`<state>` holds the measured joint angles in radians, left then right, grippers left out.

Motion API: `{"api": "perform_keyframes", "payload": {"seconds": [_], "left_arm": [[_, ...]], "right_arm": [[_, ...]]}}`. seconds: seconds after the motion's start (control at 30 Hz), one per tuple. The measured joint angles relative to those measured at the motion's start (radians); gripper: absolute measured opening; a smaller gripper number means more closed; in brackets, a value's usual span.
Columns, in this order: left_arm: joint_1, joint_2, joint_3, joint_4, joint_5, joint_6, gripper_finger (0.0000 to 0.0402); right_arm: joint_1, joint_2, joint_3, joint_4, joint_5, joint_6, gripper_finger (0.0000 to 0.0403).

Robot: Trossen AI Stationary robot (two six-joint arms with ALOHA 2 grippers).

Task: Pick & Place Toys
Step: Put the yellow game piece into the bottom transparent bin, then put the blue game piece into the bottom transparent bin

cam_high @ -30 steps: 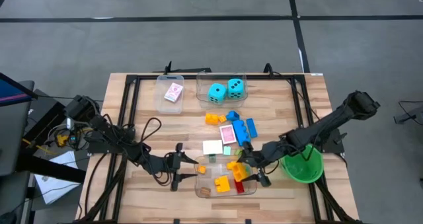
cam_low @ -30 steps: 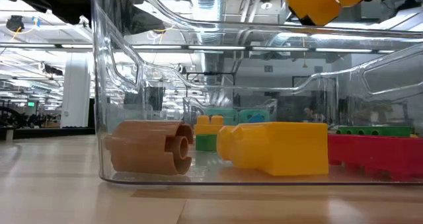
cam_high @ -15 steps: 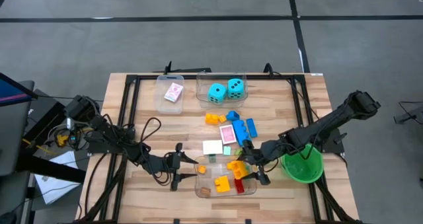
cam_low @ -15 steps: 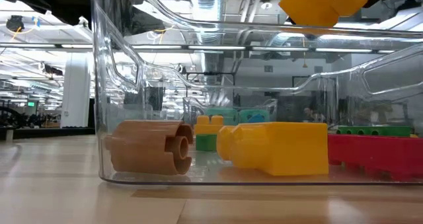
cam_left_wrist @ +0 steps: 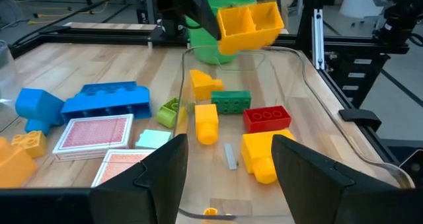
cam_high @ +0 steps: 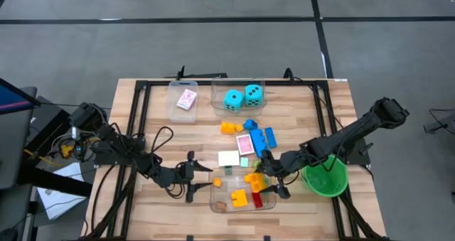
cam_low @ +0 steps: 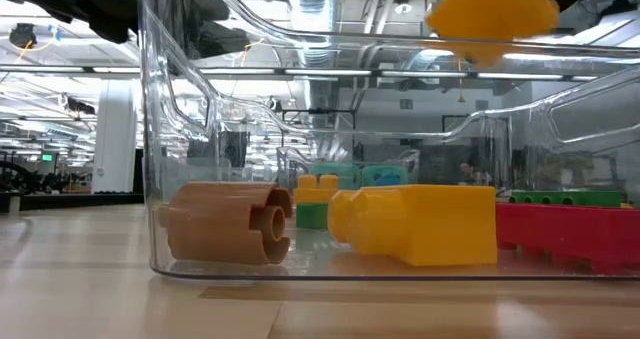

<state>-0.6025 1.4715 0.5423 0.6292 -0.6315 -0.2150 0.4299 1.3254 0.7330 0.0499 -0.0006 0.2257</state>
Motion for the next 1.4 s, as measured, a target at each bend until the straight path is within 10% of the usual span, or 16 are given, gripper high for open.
{"api": "perform_keyframes", "payload": {"seconds": [0.53, 1.03, 1.4], "left_arm": [[0.0, 0.0, 0.0, -0.002, 0.0, -0.001, 0.0213], [0.001, 0.0, 0.0, -0.011, 0.0, -0.003, 0.0213], [0.001, 0.0, 0.0, -0.011, 0.0, -0.003, 0.0213]], "right_arm": [[-0.021, -0.009, 0.0, -0.042, 0.007, 0.028, 0.0323], [-0.143, -0.115, -0.001, -0.322, 0.457, 0.353, 0.0322], [-0.267, -0.049, -0.039, -0.413, 0.484, 0.464, 0.0322]]}}
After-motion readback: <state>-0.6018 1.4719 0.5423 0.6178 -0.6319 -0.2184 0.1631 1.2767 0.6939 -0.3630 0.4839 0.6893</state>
